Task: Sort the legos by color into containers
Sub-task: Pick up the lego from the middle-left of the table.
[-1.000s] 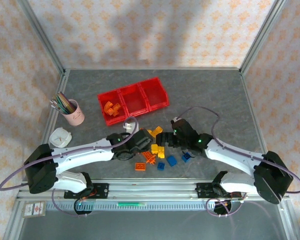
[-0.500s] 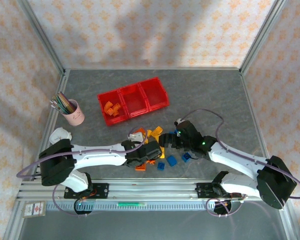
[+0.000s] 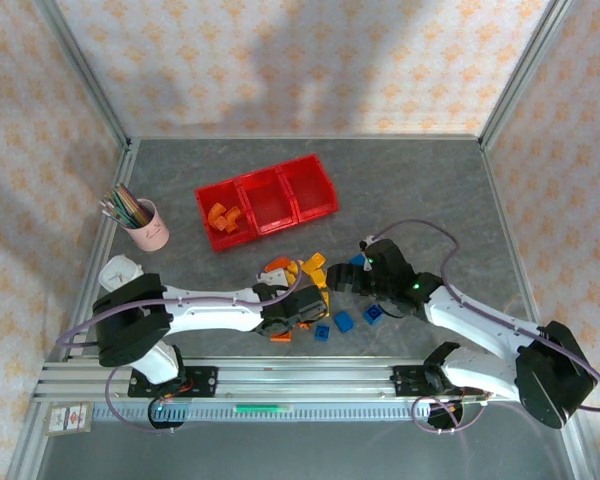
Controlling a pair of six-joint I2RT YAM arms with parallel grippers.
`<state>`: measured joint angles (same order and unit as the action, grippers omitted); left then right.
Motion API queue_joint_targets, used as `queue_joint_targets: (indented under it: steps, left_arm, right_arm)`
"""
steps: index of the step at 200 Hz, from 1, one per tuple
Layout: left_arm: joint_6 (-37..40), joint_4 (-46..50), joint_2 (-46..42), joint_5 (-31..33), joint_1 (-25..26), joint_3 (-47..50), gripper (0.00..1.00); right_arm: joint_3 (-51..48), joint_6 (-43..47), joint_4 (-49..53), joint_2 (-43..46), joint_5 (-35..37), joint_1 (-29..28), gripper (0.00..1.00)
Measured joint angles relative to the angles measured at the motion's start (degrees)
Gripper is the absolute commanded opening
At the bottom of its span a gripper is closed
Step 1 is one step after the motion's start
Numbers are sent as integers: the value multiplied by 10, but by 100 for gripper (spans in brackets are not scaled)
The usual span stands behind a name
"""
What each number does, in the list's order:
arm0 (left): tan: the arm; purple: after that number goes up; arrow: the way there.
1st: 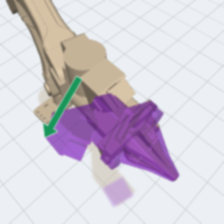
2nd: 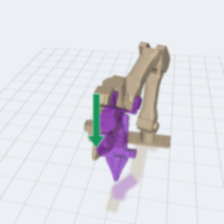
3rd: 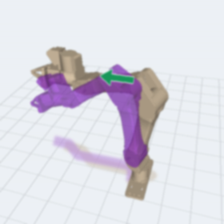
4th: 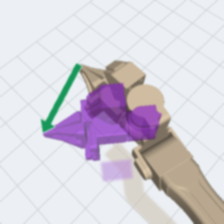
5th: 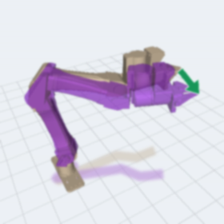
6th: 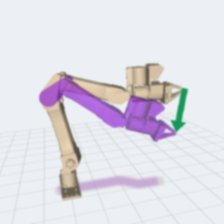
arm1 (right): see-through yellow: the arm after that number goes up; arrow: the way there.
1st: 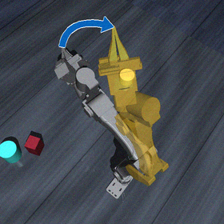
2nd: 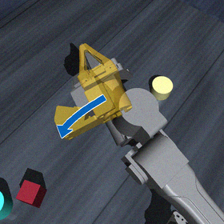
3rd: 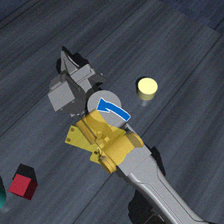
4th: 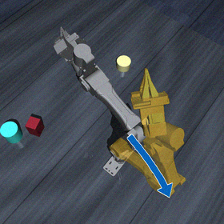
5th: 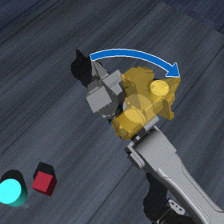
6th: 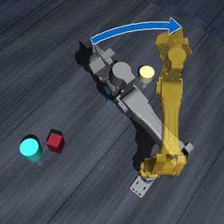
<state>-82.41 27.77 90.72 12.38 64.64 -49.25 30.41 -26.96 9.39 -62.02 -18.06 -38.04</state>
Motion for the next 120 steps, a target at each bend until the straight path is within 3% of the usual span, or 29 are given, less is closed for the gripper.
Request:
queue_joint_targets:
  steps: [120]
  left_arm:
    - [11,-31,40,0,-25,-2,53]
  right_arm:
    - [-4,9,-4,3,0,2,100]
